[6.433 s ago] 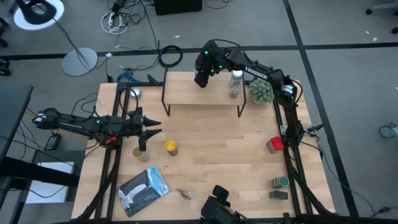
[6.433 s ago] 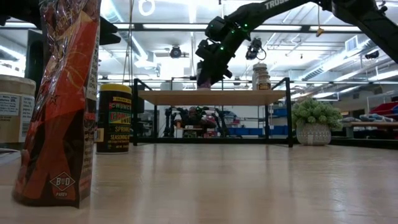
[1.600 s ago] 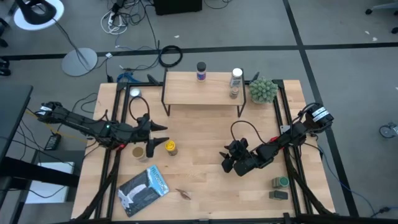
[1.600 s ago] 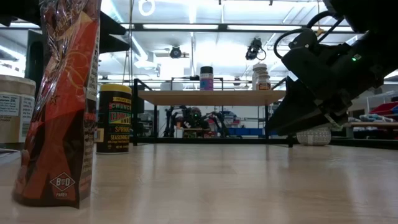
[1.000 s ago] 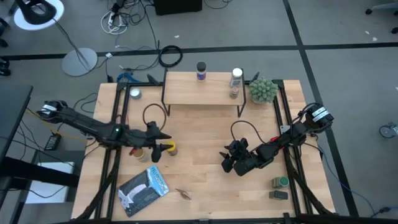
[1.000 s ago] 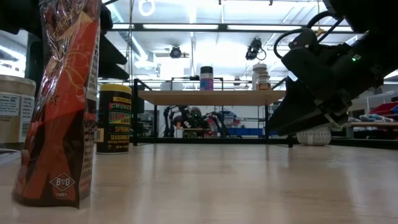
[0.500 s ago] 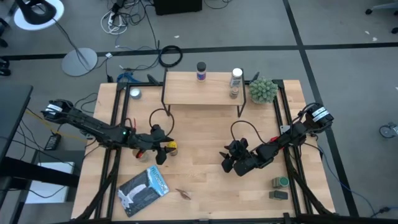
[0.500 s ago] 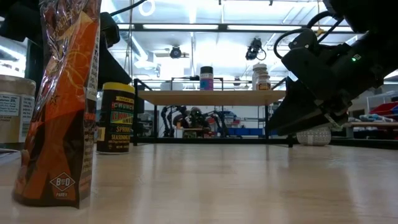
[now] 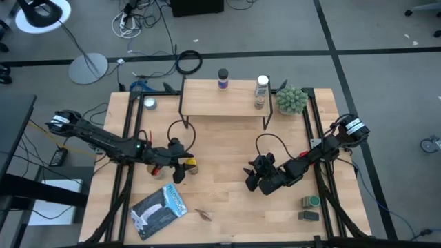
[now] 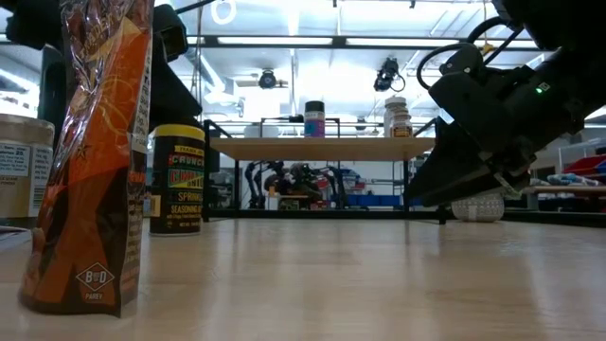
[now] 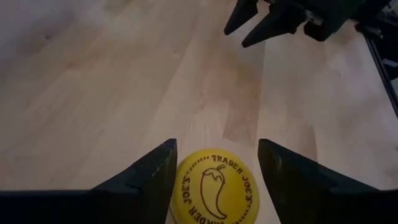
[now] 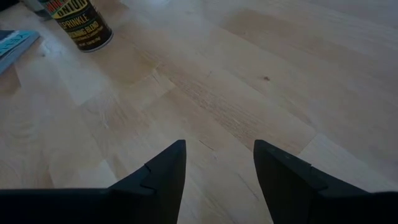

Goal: Shelf spices
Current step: Put the yellow seasoning bottle on the shelf aligned with the other black seasoning bottle

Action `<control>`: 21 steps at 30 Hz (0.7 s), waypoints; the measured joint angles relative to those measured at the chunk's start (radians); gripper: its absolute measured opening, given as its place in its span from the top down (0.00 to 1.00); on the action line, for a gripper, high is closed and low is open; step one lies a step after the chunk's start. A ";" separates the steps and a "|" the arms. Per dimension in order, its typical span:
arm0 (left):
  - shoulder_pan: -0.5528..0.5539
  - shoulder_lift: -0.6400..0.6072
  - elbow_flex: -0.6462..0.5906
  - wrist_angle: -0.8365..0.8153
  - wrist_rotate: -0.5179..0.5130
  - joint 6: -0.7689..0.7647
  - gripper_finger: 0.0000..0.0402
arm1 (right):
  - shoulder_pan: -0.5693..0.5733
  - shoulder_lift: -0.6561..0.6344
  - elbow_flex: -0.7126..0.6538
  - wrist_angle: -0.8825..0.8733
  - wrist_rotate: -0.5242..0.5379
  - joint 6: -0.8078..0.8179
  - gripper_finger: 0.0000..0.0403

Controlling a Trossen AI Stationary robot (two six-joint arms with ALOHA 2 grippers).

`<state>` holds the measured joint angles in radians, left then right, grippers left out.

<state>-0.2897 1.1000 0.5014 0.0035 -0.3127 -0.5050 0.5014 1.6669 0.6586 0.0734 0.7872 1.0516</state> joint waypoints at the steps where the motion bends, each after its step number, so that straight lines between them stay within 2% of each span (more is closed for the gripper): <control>1: 0.000 0.000 0.004 -0.008 0.001 0.001 0.43 | 0.000 0.000 0.000 0.000 0.000 0.000 0.53; 7: 0.000 0.000 0.010 -0.061 0.000 -0.007 0.43 | 0.000 0.000 0.000 0.000 0.000 0.000 0.53; 21: -0.013 0.017 0.013 -0.060 0.001 -0.025 0.43 | 0.000 0.000 0.000 0.000 0.000 0.001 0.53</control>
<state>-0.3023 1.1175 0.5148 -0.0564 -0.3119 -0.5304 0.5014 1.6670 0.6586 0.0738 0.7868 1.0529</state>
